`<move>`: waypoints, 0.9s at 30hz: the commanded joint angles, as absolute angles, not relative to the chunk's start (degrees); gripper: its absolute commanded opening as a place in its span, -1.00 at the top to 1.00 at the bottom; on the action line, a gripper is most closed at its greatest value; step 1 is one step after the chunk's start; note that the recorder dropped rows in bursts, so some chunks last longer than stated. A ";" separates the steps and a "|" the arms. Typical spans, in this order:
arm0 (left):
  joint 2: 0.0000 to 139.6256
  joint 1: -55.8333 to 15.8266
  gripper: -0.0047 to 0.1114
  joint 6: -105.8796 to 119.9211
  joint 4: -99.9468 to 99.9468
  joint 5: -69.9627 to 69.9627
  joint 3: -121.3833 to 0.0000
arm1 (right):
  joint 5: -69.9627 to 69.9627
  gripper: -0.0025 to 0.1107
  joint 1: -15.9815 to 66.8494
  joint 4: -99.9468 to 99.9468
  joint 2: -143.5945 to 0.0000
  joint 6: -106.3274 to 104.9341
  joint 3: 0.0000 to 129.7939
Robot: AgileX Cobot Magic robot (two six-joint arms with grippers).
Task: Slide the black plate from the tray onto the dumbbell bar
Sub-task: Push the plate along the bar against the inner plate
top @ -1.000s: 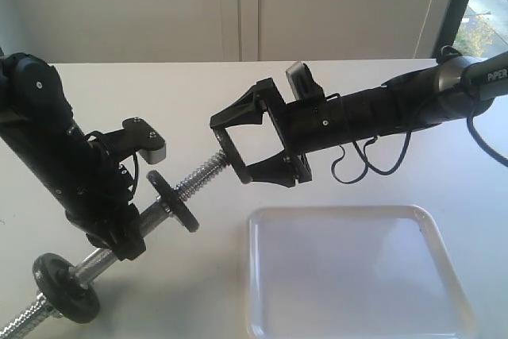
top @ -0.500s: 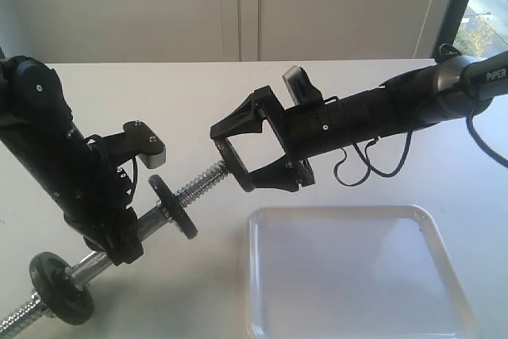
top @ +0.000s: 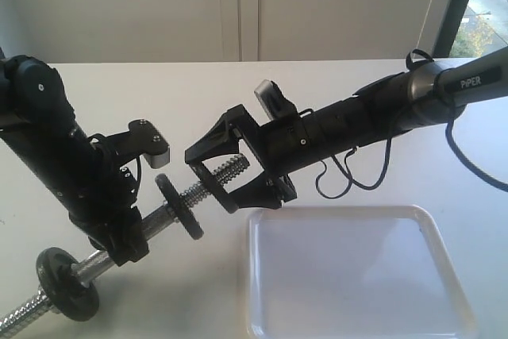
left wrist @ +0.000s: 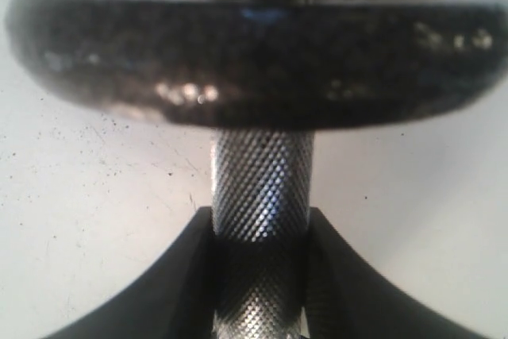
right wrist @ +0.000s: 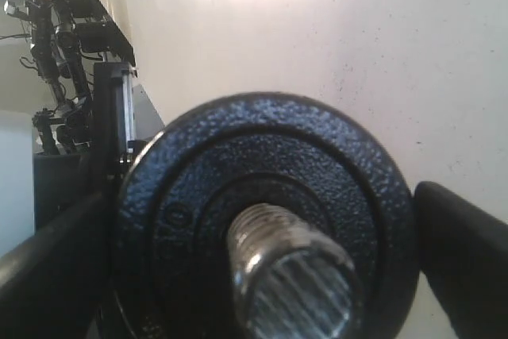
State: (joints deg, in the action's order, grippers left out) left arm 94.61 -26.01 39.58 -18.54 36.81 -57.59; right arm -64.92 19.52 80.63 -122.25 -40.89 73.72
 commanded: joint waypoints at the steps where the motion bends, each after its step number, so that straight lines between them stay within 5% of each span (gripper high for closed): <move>1: 91.93 -25.97 0.92 38.57 -23.34 35.24 -59.34 | -69.96 0.96 19.83 82.68 -121.41 -40.75 74.19; 14: 91.93 -25.97 0.92 38.57 -24.24 34.74 -59.34 | -69.96 0.88 21.80 83.80 -121.41 -41.30 74.19; 20: 91.93 -25.97 0.92 38.57 -24.24 34.74 -59.34 | -69.96 0.16 21.80 83.80 -121.41 -41.72 74.19; 25: 91.93 -25.97 0.92 38.57 -24.24 34.74 -59.34 | -69.96 -0.81 21.80 83.70 -121.41 -44.93 74.19; 27: 91.93 -25.97 0.92 38.57 -24.24 34.74 -59.34 | -69.96 -0.90 21.80 83.70 -121.41 -45.09 74.19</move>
State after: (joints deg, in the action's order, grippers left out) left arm 94.61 -26.01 39.85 -19.89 36.30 -57.59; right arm -65.16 21.63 81.60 -122.38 -43.51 73.72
